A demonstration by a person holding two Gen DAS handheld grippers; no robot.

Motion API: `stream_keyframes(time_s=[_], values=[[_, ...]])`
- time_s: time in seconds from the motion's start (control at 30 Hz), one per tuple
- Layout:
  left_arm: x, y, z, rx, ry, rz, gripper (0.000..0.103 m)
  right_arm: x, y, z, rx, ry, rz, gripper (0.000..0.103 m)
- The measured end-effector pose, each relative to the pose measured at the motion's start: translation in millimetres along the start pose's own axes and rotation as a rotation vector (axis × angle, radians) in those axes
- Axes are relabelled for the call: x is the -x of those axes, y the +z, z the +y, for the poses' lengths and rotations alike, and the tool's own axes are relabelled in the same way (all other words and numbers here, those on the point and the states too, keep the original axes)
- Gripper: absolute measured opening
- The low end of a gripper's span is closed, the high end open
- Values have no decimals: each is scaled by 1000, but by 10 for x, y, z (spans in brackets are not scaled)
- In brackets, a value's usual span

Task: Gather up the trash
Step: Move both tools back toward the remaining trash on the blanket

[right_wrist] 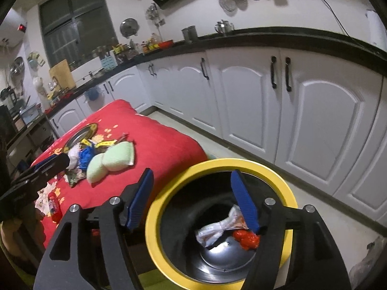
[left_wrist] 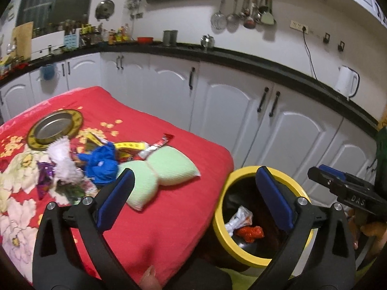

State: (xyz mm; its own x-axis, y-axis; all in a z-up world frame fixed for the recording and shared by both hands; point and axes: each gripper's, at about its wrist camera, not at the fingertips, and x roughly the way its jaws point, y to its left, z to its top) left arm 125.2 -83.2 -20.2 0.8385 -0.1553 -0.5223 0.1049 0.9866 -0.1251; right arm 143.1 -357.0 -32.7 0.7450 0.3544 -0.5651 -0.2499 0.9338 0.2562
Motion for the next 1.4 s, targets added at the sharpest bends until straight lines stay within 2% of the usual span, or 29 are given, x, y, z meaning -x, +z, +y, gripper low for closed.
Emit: stream_keyframes(time_s=[0.83, 1.07, 1.4], values=[[569, 43, 904, 142, 153, -131, 92, -162, 154, 1221, 191, 153, 18, 77], [575, 38, 1208, 207, 190, -124, 92, -285, 206, 1541, 242, 194, 24, 81], [441, -14, 1550, 272, 228, -66, 92, -631, 280, 1804, 300, 221, 42, 86]])
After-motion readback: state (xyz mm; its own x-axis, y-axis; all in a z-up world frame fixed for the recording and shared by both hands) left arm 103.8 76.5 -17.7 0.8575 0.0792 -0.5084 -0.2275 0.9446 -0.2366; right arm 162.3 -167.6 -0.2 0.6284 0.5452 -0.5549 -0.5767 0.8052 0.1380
